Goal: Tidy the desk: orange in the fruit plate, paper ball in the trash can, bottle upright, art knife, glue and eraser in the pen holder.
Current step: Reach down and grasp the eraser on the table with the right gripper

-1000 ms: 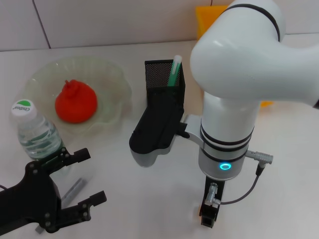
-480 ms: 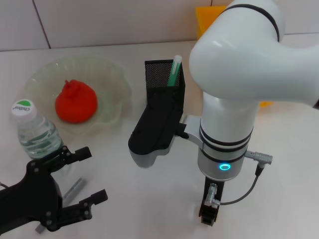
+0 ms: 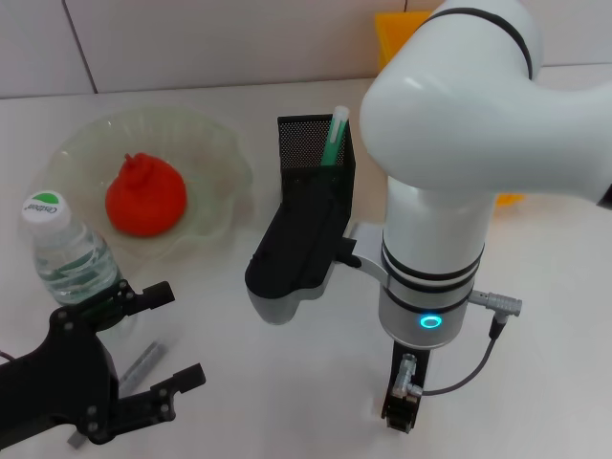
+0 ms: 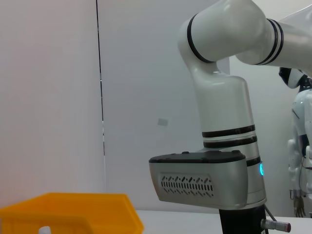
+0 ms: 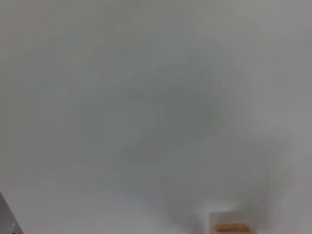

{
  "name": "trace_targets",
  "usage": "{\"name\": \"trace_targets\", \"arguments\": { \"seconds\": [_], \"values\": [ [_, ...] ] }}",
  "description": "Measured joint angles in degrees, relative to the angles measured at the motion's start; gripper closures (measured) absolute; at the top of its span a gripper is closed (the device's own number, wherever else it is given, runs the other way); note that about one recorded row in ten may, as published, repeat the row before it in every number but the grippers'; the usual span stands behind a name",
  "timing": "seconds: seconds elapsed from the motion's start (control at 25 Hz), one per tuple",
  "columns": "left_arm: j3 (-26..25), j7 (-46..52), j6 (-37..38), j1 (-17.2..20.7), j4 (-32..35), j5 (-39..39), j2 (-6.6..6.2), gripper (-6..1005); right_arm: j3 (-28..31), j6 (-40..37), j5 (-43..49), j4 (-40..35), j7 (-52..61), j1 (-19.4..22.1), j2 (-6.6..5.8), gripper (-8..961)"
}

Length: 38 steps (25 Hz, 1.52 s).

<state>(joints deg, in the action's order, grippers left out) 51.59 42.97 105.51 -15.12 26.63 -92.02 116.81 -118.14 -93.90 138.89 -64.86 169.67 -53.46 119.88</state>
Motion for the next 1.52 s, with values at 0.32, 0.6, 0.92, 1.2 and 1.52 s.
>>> {"name": "trace_targets", "arguments": {
  "seconds": [0.32,0.6,0.92,1.2,1.52],
  "values": [
    [0.07,0.01,0.04,0.00,0.00,0.00,0.00,192,-0.17,-0.17,-0.27,-0.04,-0.06,-0.06,0.00,691],
    [0.25,-0.01,0.05,0.01,0.00,0.00,0.00,192,-1.40,-0.16,-0.30,-0.15,-0.11,-0.16,-0.01,732],
    [0.37,-0.01,0.31,0.17,0.11,0.00,0.00,192,-0.35,-0.28,-0.41,-0.70,-0.13,0.49,0.00,795],
    [0.46,0.05,0.39,0.17,0.19,0.00,0.00,192,1.28,-0.39,-1.26,-0.29,-0.12,0.55,0.00,769],
    [0.34,0.04,0.40,0.00,0.18,0.00,0.00,192,1.27,-0.15,-1.43,-0.49,-0.13,0.33,0.00,547]
  ]
}}
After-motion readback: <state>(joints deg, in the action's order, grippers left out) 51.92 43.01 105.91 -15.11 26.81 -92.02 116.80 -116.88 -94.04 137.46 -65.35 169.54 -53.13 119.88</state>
